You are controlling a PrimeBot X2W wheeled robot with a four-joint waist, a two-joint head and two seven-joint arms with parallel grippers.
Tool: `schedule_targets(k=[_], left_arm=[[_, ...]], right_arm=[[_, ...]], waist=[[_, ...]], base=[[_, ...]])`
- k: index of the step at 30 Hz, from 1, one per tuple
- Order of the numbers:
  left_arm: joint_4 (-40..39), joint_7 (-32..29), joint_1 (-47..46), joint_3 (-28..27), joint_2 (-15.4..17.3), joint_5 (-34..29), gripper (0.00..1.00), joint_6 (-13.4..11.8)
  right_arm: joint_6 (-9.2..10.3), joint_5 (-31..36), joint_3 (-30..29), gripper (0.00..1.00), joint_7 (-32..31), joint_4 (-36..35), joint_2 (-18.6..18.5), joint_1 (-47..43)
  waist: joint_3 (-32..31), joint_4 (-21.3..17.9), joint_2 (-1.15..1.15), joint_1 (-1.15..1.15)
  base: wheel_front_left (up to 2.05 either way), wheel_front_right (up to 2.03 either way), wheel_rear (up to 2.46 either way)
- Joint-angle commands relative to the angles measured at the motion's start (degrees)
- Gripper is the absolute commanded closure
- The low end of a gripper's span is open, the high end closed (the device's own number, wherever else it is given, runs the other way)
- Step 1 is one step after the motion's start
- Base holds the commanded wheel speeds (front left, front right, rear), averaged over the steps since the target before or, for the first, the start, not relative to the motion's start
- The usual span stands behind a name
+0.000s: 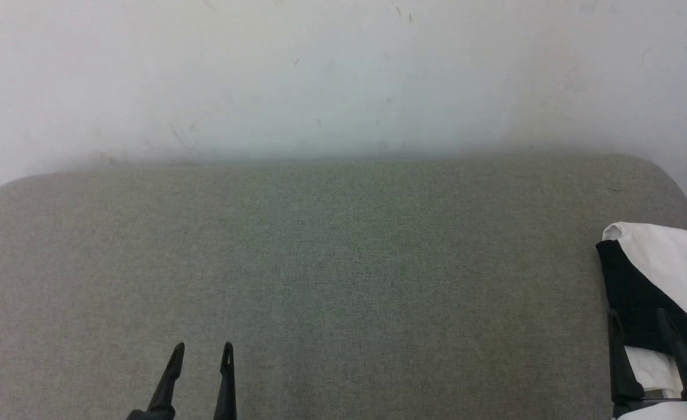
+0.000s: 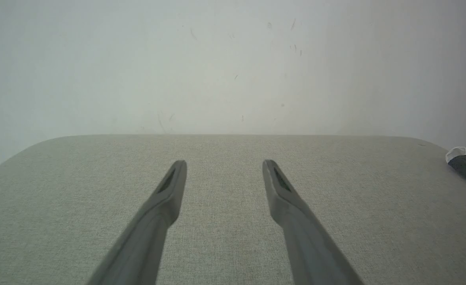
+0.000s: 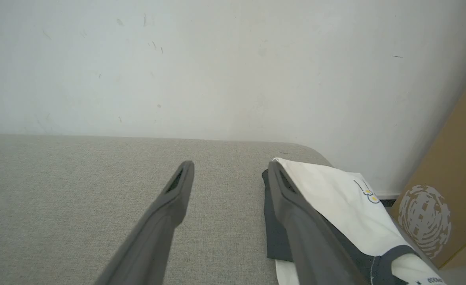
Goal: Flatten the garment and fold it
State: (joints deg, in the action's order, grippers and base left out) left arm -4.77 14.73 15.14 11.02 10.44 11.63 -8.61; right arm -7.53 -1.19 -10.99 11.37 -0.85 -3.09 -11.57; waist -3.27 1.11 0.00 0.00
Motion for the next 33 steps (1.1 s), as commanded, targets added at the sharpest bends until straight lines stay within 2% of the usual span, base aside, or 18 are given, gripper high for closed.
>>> schedule_targets(k=[1,2,33], left_arm=[[0.0,0.3,0.2,-0.3,-0.3,0.5,0.00,0.3],[-0.1,0.0,0.0,-0.1,-0.1,0.0,1.00,0.1],[0.9,-3.1,-3.1,-2.2,-1.6,-2.4,1.00,1.8]], right_arm=[[0.04,-0.4,0.1,0.00,0.4,0.1,0.2,-0.5],[0.00,-0.1,0.1,1.00,0.0,0.0,0.0,0.0],[0.00,0.1,2.3,1.00,-2.5,0.2,0.0,2.4]], waist=[[0.1,-0.1,0.00,0.00],[0.1,-0.1,0.00,0.00],[0.7,-0.3,0.00,0.01]], base=[[0.00,0.00,0.00],[0.00,0.00,0.00],[0.00,0.00,0.00]])
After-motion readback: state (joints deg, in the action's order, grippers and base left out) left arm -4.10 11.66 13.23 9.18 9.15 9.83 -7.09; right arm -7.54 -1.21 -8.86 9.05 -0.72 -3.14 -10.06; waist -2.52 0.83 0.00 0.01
